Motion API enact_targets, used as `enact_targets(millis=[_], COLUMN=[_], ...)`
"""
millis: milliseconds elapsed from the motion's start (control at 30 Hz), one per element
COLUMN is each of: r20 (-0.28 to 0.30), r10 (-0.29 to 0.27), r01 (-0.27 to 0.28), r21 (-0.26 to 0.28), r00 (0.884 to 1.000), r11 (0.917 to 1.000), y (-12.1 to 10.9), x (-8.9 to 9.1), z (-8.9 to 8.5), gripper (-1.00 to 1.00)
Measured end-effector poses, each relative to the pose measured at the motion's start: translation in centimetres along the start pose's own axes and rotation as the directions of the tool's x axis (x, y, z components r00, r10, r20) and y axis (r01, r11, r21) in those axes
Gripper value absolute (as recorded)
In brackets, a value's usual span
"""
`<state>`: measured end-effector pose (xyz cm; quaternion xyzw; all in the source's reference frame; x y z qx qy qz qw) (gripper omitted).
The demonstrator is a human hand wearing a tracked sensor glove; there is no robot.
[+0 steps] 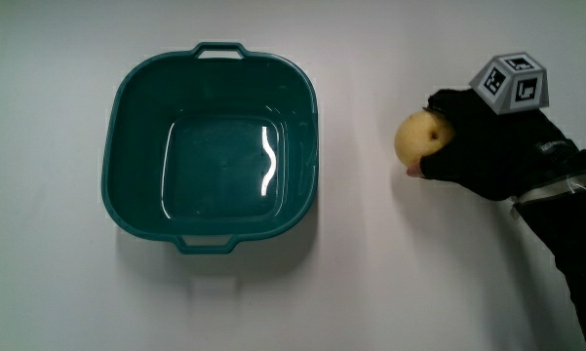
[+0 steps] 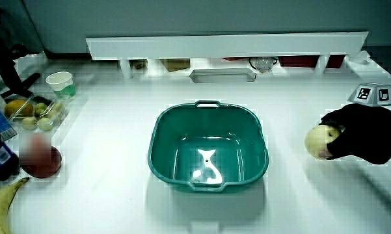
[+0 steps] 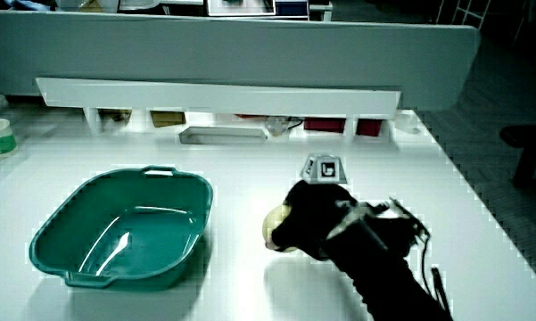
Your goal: Pick pear from desk
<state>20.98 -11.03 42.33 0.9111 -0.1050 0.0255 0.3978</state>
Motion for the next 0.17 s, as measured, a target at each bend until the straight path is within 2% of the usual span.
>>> enact_targets(millis=[167], r20=[0.009], r10=[0.055], r01=[-0.056], r21=[0.049], r00=[0.998], r11=[0.9972], y=[-1.6], x=[-2.3], z=[2.5], gripper=[1.0])
